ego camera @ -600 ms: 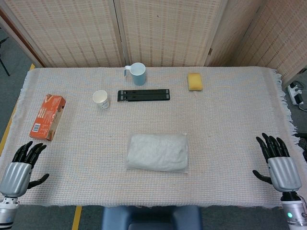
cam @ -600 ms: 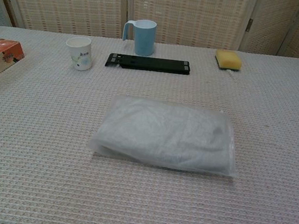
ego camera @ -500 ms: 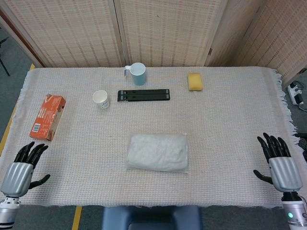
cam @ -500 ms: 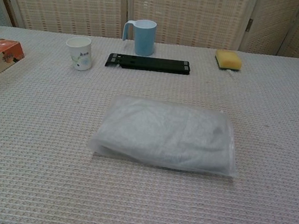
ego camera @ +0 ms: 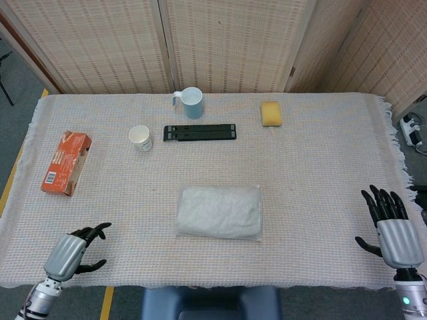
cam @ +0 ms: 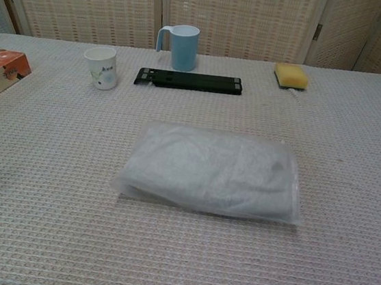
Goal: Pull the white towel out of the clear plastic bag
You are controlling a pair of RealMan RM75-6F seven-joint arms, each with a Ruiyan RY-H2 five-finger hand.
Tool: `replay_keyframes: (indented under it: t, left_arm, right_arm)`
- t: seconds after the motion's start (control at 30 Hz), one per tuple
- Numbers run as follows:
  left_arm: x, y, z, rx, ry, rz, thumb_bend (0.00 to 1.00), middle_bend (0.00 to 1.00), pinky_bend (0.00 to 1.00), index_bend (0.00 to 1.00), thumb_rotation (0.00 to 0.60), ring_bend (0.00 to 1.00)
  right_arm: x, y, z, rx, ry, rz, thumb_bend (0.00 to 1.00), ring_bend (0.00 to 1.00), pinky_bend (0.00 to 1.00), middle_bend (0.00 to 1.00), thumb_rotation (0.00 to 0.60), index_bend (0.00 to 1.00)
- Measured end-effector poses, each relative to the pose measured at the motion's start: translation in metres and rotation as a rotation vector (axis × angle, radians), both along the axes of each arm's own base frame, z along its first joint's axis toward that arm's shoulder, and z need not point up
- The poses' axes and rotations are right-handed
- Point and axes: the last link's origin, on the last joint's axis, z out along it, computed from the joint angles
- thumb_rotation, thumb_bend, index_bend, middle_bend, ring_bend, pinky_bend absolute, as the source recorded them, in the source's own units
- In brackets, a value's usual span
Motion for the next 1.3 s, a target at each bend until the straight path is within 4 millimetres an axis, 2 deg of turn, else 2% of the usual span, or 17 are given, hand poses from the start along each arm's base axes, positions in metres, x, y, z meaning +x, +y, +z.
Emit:
replay_keyframes:
  t: [0.1,0.17,0.23,0.43,0.67,0.83,1.07,1.3]
  left_arm:
    - [0.012,0.001,-0.024,-0.026,-0.057,-0.030,0.19,0.96,0.91,0.39,0.600,0.87]
    - [0.021,0.004,-0.039,-0.029,-0.076,-0.056,0.20,1.00,0.98,0.42,0.600,0.96]
    - [0.030,0.009,-0.052,-0.033,-0.082,-0.081,0.21,1.00,1.00,0.44,0.600,1.00]
    - [0.049,0.027,-0.083,-0.059,-0.083,-0.088,0.28,1.00,1.00,0.49,0.600,1.00]
    - [0.070,0.052,-0.102,-0.008,-0.077,-0.067,0.40,1.00,1.00,0.51,0.600,1.00]
    - [0.081,0.058,-0.110,0.003,-0.070,-0.065,0.34,1.00,1.00,0.51,0.600,1.00]
    - [0.093,0.057,-0.120,-0.008,-0.046,-0.075,0.24,1.00,1.00,0.48,0.600,1.00]
    - [0.106,0.064,-0.130,0.027,-0.043,-0.075,0.24,1.00,1.00,0.49,0.600,1.00]
  right_arm:
    - [0.001,-0.002,-0.006,0.011,0.012,0.003,0.03,0.00,0.00,0.00,0.600,0.00]
    - [0.001,-0.003,-0.009,0.021,0.021,0.000,0.03,0.00,0.00,0.00,0.600,0.00]
    - [0.001,-0.004,-0.012,0.024,0.029,-0.004,0.03,0.00,0.00,0.00,0.600,0.00]
    - [-0.001,-0.006,-0.015,0.022,0.050,-0.017,0.03,0.00,0.00,0.00,0.600,0.00]
    - [-0.002,-0.007,-0.017,0.029,0.060,-0.029,0.03,0.00,0.00,0.00,0.600,0.00]
    - [-0.002,-0.008,-0.019,0.035,0.066,-0.034,0.03,0.00,0.00,0.00,0.600,0.00]
    - [-0.002,-0.009,-0.019,0.037,0.067,-0.036,0.03,0.00,0.00,0.00,0.600,0.00]
    - [-0.002,-0.008,-0.018,0.042,0.065,-0.035,0.03,0.00,0.00,0.00,0.600,0.00]
